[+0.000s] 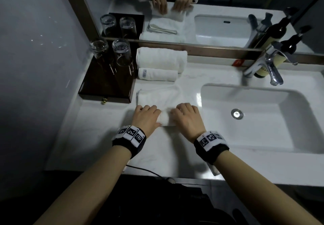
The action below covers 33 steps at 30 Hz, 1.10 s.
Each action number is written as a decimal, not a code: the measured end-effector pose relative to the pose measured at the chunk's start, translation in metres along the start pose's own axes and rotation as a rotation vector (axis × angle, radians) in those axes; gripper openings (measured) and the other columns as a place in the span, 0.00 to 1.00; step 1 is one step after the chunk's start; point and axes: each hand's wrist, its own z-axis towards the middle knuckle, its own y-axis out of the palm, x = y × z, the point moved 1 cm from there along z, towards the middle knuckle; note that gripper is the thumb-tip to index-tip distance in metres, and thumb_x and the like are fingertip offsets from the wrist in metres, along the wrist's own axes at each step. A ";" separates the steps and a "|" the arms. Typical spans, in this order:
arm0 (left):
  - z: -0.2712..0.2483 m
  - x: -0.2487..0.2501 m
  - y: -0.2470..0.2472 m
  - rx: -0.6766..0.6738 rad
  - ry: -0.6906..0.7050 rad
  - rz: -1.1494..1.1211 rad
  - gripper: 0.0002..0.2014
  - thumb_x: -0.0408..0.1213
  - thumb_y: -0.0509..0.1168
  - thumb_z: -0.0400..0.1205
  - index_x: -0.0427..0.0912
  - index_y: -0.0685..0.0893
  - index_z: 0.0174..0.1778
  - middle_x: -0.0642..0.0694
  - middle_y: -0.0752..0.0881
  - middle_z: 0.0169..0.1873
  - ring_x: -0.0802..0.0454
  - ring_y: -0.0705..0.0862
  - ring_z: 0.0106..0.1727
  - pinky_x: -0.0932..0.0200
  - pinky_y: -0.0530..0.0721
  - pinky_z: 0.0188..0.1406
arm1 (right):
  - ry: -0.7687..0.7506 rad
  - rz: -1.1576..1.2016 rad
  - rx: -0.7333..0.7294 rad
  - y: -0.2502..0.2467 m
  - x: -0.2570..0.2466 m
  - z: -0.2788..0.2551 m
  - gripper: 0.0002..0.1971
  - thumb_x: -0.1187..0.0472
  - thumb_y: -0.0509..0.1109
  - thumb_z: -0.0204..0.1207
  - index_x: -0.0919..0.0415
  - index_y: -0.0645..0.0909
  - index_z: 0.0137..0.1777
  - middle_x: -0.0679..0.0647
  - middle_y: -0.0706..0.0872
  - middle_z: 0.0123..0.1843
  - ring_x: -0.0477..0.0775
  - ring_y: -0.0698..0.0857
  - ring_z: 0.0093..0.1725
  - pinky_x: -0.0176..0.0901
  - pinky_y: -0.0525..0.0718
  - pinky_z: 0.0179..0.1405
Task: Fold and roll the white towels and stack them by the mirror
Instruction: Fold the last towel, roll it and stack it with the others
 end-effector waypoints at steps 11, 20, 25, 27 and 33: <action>0.027 -0.031 -0.010 -0.149 -0.039 -0.302 0.21 0.52 0.63 0.80 0.48 0.74 0.67 0.49 0.83 0.63 0.44 0.80 0.59 0.53 0.69 0.60 | 0.023 0.011 -0.228 0.007 0.001 0.027 0.22 0.65 0.63 0.74 0.60 0.71 0.70 0.56 0.81 0.63 0.60 0.76 0.64 0.52 0.68 0.64; 0.026 -0.019 -0.013 0.010 0.023 0.030 0.27 0.41 0.61 0.78 0.49 0.66 0.74 0.47 0.72 0.67 0.46 0.71 0.68 0.48 0.64 0.66 | 0.137 0.013 -0.500 -0.004 0.007 0.073 0.18 0.55 0.64 0.76 0.57 0.74 0.66 0.57 0.85 0.59 0.60 0.79 0.62 0.53 0.69 0.60; 0.024 -0.017 -0.008 -0.022 0.023 0.126 0.30 0.30 0.64 0.73 0.44 0.64 0.72 0.44 0.72 0.67 0.43 0.72 0.67 0.45 0.63 0.70 | 0.234 -0.012 -0.426 -0.001 0.004 0.080 0.19 0.55 0.67 0.73 0.52 0.79 0.65 0.57 0.76 0.62 0.60 0.69 0.67 0.54 0.70 0.60; 0.026 -0.017 -0.008 -0.029 0.001 0.132 0.28 0.27 0.62 0.75 0.44 0.65 0.71 0.44 0.72 0.66 0.43 0.73 0.67 0.46 0.63 0.71 | 0.222 -0.017 -0.326 0.002 0.002 0.076 0.19 0.58 0.66 0.74 0.55 0.77 0.65 0.57 0.76 0.62 0.60 0.71 0.65 0.52 0.70 0.58; 0.041 -0.026 -0.012 -0.134 -0.008 -0.006 0.32 0.36 0.63 0.77 0.47 0.61 0.77 0.47 0.71 0.71 0.47 0.70 0.73 0.45 0.56 0.78 | 0.075 -0.061 -0.118 0.015 -0.006 0.040 0.24 0.64 0.66 0.72 0.63 0.74 0.69 0.61 0.78 0.69 0.65 0.76 0.68 0.61 0.69 0.70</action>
